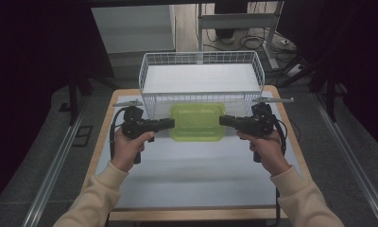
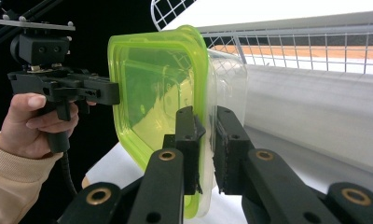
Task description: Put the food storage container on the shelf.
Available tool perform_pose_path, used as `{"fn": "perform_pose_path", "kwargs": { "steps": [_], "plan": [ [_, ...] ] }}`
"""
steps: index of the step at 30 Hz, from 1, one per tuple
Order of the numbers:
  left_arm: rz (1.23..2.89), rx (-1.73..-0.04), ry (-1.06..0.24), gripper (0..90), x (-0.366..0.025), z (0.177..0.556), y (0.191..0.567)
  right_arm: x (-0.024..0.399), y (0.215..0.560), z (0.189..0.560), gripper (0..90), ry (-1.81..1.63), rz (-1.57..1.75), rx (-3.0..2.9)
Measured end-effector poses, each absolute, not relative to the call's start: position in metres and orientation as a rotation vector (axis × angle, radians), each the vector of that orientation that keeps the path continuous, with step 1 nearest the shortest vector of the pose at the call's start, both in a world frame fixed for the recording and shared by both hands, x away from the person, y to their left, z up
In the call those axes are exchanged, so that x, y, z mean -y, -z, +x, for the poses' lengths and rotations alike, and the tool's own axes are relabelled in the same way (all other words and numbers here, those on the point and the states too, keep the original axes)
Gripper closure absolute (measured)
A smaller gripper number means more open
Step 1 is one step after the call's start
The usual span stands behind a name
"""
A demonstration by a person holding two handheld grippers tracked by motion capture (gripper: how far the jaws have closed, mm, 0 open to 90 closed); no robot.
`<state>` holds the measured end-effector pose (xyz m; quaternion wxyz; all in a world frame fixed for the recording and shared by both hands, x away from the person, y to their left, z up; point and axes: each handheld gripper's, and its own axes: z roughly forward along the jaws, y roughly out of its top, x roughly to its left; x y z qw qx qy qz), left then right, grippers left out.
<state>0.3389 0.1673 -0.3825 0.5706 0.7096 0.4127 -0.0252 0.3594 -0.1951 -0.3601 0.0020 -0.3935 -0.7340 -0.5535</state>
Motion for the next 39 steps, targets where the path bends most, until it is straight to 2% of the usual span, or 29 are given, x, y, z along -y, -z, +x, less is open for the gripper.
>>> {"fn": "perform_pose_path", "kwargs": {
  "steps": [39],
  "plan": [
    [1.684, -0.960, 0.019, 81.4, -0.157, 0.369, 0.349, 0.201, 0.335, 0.385, 81.2, 1.766, -1.284, 2.291]
  ]
}}
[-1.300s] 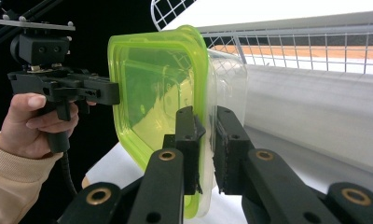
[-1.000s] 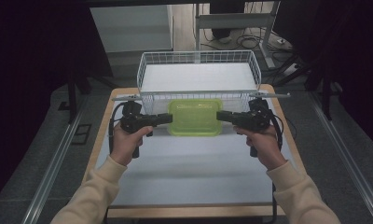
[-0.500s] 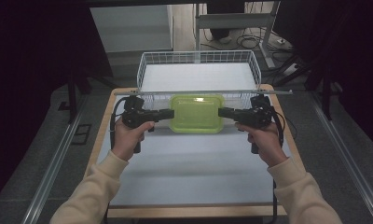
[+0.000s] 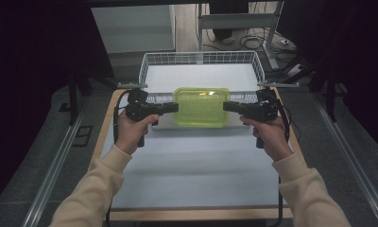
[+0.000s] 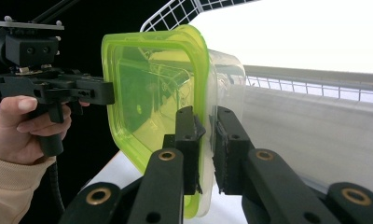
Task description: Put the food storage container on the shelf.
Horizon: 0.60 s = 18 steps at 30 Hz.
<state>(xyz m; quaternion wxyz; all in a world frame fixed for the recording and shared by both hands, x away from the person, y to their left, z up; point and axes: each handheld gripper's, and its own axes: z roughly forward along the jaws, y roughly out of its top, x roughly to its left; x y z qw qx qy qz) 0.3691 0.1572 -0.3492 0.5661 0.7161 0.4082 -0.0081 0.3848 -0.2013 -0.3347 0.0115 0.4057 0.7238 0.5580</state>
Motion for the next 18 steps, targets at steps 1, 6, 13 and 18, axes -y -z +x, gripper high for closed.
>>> {"fn": "perform_pose_path", "kwargs": {
  "steps": [1, 6, 13, 18],
  "plan": [
    [1.685, -0.959, 0.019, 81.4, -0.157, 0.370, 0.348, 0.201, 0.334, 0.385, 81.2, -1.739, 1.265, -2.256],
    [1.688, -0.956, 0.011, 81.4, -0.157, 0.374, 0.344, 0.202, 0.329, 0.389, 81.2, -1.736, 1.253, -2.255],
    [1.689, -0.966, 0.009, 81.5, -0.156, 0.379, 0.341, 0.202, 0.328, 0.395, 81.1, -1.731, 1.265, -2.251],
    [1.687, -0.967, -0.001, 81.4, -0.155, 0.383, 0.337, 0.202, 0.324, 0.399, 81.1, -1.724, 1.269, -2.244]
  ]
}}
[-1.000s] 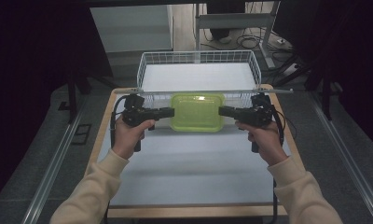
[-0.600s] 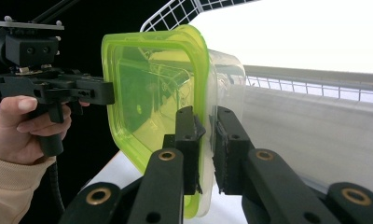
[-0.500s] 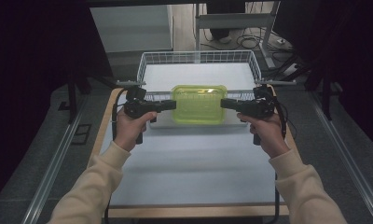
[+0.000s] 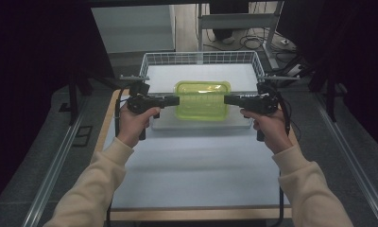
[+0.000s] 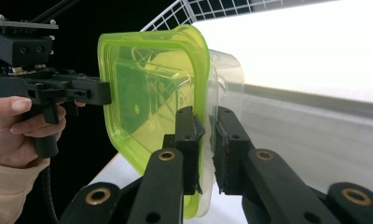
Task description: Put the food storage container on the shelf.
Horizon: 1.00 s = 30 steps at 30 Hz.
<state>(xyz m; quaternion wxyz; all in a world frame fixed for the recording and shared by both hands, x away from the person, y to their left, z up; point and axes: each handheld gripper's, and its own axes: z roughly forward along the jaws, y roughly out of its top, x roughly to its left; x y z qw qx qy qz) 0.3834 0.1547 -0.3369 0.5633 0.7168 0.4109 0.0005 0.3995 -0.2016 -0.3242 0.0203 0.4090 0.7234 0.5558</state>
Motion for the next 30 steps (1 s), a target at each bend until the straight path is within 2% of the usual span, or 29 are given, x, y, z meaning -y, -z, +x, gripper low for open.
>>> {"fn": "perform_pose_path", "kwargs": {
  "steps": [30],
  "plan": [
    [1.693, -0.983, -0.011, 81.4, -0.145, 0.419, 0.321, 0.207, 0.311, 0.430, 80.9, -1.721, 1.332, -2.195]
  ]
}}
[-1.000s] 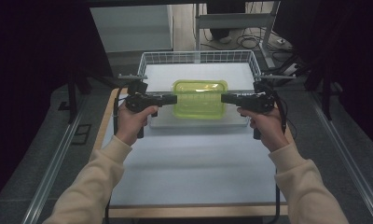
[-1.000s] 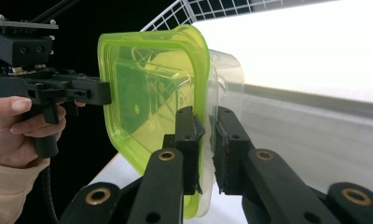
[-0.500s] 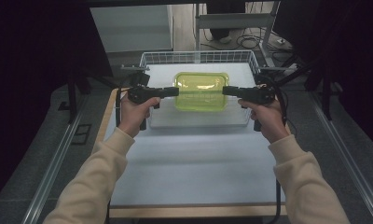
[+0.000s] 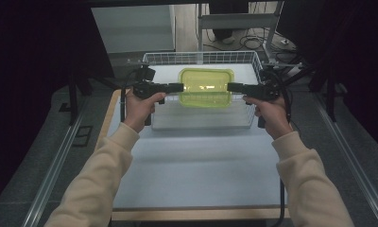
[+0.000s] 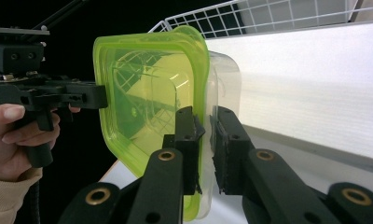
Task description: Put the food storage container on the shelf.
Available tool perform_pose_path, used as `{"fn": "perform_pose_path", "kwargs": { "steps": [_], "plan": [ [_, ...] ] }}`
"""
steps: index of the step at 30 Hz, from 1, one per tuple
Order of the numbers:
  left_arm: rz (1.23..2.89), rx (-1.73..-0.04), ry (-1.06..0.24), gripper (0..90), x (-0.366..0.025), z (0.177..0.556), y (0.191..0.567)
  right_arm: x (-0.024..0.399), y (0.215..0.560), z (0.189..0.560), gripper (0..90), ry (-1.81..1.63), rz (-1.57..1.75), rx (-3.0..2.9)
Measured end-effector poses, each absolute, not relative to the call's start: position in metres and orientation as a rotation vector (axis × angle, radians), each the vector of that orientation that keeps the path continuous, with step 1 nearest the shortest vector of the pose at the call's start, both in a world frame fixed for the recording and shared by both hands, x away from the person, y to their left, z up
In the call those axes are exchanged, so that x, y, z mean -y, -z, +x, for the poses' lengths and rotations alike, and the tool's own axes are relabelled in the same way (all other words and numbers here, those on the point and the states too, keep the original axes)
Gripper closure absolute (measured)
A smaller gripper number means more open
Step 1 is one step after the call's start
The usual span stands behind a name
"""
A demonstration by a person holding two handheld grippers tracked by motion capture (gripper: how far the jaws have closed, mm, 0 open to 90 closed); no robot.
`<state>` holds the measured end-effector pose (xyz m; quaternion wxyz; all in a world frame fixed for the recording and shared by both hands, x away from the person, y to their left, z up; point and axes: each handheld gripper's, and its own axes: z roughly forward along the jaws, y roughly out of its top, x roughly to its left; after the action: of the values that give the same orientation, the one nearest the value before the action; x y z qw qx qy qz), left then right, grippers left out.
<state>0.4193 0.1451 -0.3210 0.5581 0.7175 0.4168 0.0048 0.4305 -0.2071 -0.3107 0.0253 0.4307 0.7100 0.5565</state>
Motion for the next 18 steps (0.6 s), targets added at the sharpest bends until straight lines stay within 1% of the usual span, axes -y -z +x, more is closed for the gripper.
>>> {"fn": "perform_pose_path", "kwargs": {
  "steps": [9, 18],
  "plan": [
    [1.703, -0.996, -0.023, 81.2, -0.142, 0.434, 0.316, 0.207, 0.304, 0.442, 80.8, -1.692, 1.351, -2.182],
    [1.692, -1.024, 0.016, 81.3, -0.141, 0.457, 0.311, 0.207, 0.301, 0.465, 80.5, -1.680, 1.403, -2.174]
  ]
}}
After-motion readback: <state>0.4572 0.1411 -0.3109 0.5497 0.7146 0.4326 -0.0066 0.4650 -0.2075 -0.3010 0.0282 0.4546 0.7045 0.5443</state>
